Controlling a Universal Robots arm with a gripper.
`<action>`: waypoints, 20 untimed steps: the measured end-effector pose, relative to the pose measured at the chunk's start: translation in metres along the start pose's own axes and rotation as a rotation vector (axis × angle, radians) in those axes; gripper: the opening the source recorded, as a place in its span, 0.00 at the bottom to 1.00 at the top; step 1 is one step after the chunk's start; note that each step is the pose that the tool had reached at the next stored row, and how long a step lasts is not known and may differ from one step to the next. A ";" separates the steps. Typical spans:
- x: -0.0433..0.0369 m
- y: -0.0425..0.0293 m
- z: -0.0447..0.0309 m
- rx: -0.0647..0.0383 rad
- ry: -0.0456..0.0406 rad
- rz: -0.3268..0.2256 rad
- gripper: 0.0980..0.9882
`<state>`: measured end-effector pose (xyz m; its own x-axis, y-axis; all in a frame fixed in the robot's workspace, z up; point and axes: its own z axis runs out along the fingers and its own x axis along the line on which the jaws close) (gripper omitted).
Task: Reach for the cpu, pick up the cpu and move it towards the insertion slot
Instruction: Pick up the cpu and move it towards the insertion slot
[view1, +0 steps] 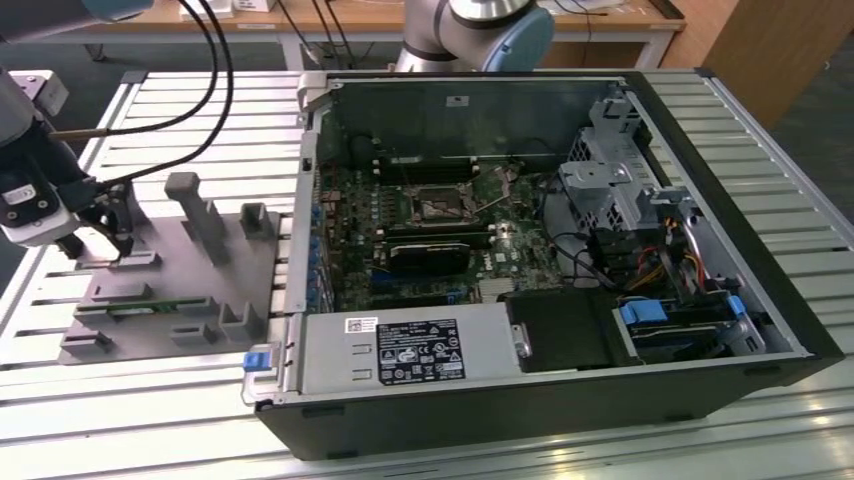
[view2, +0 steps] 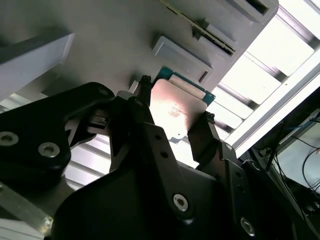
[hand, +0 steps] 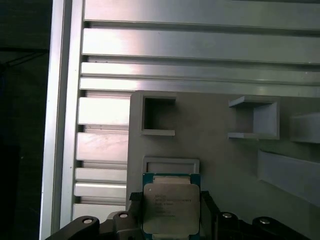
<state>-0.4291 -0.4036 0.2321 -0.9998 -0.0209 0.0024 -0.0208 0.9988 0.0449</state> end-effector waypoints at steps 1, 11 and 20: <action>0.0000 0.0000 -0.0010 -0.001 0.0000 0.000 0.50; 0.0000 0.0005 -0.0118 -0.003 0.0000 0.000 0.50; 0.0000 0.0009 -0.0198 -0.003 -0.0003 0.000 0.50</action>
<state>-0.4291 -0.4036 0.2519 -0.9998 -0.0210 0.0021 -0.0209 0.9986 0.0478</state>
